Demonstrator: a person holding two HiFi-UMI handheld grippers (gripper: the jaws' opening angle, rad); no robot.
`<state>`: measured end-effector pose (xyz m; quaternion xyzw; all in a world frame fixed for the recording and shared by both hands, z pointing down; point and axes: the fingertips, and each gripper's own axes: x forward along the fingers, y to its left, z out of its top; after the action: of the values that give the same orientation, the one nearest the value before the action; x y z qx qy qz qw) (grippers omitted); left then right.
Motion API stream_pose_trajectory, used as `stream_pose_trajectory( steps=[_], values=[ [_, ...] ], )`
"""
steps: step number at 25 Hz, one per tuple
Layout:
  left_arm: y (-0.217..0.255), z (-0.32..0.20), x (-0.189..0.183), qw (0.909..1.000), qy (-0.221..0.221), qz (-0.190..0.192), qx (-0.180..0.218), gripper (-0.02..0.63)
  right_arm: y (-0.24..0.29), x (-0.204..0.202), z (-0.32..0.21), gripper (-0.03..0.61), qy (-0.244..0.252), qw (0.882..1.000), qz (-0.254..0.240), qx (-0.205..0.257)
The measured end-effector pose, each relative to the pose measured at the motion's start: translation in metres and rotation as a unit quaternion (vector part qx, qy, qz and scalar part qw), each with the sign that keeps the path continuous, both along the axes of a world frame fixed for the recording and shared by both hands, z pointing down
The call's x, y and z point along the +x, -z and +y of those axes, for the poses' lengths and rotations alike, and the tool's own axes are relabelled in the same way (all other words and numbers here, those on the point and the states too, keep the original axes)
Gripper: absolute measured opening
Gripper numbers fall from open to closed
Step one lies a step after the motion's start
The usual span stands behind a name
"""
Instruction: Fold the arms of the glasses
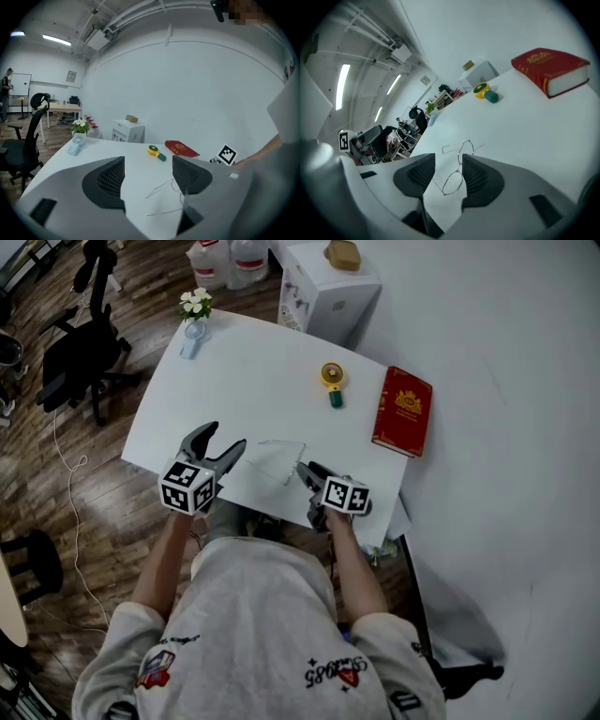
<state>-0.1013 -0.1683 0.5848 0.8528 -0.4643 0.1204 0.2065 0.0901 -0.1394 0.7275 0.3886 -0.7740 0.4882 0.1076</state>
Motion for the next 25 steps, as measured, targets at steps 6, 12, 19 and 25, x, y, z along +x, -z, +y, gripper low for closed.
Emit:
stream_pose_trajectory(
  steps=[6, 12, 19, 25],
  values=[
    [-0.001, -0.003, -0.026, 0.9997, 0.024, -0.003, -0.003, 0.316, -0.032, -0.001, 0.000, 0.164, -0.044, 0.991, -0.085, -0.093],
    [-0.002, -0.005, -0.047, 0.9991, 0.042, -0.004, -0.005, 0.316, -0.051, -0.001, -0.003, 0.128, -0.080, 0.978, -0.134, -0.141],
    [-0.007, -0.007, -0.058, 0.9987, 0.050, -0.002, -0.013, 0.316, -0.058, -0.014, -0.001, 0.116, -0.066, 0.970, -0.161, -0.170],
    [-0.010, -0.006, -0.061, 0.9986, 0.050, -0.002, -0.015, 0.316, -0.058, -0.019, -0.003, 0.053, -0.069, 0.966, -0.174, -0.178]
  ],
)
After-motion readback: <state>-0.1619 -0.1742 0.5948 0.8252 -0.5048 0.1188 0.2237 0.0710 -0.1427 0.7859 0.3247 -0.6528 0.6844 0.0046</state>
